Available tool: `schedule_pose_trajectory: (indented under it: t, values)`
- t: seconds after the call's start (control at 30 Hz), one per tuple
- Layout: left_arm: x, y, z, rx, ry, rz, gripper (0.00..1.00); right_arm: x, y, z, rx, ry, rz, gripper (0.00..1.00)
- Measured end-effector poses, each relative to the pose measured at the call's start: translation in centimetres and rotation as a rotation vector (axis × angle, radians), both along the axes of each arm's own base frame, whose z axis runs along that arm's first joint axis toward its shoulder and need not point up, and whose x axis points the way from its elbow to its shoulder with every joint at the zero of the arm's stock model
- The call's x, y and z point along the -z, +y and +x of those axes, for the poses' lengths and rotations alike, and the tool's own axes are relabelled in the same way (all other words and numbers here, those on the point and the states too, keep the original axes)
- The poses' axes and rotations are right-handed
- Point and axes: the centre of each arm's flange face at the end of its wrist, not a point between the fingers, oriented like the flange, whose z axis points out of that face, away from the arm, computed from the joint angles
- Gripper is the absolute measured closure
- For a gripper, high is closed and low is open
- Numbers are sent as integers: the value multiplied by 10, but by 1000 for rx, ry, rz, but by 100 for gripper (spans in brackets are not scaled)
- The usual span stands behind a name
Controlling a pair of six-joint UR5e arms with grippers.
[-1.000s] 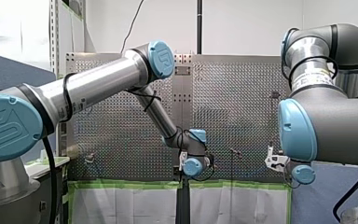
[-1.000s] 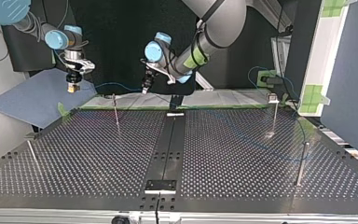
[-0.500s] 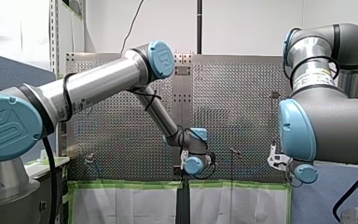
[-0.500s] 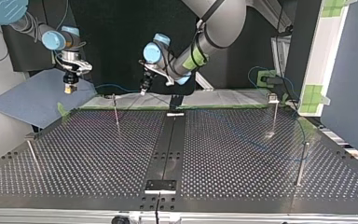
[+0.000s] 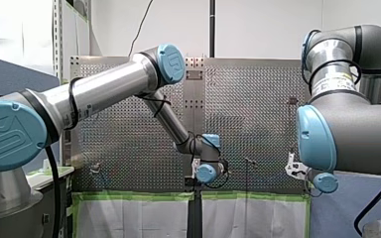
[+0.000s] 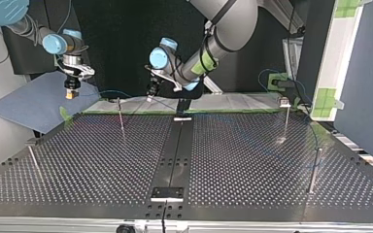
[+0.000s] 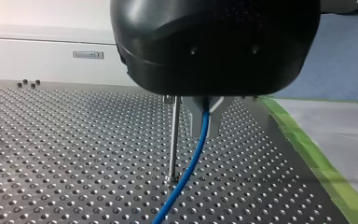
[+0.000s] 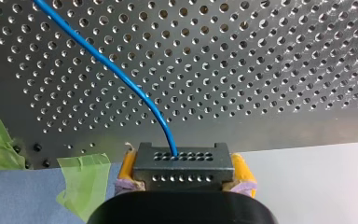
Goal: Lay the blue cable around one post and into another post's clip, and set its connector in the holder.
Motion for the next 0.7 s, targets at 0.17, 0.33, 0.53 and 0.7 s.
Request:
schedule_pose_trajectory:
  t: [0.17,0.33,0.53,0.7]
  values:
    - [2,1,-3,2,19,21,100,0,-1,0,2,3,-1,100]
    - [3,-1,-10,15,38,44,100,-1,-1,0,5,13,-2,100]
    - [-15,-6,-11,25,29,35,100,-4,-2,-1,5,25,-9,100]
    - [-29,-7,-6,22,19,26,100,-16,-5,-2,6,27,-18,100]
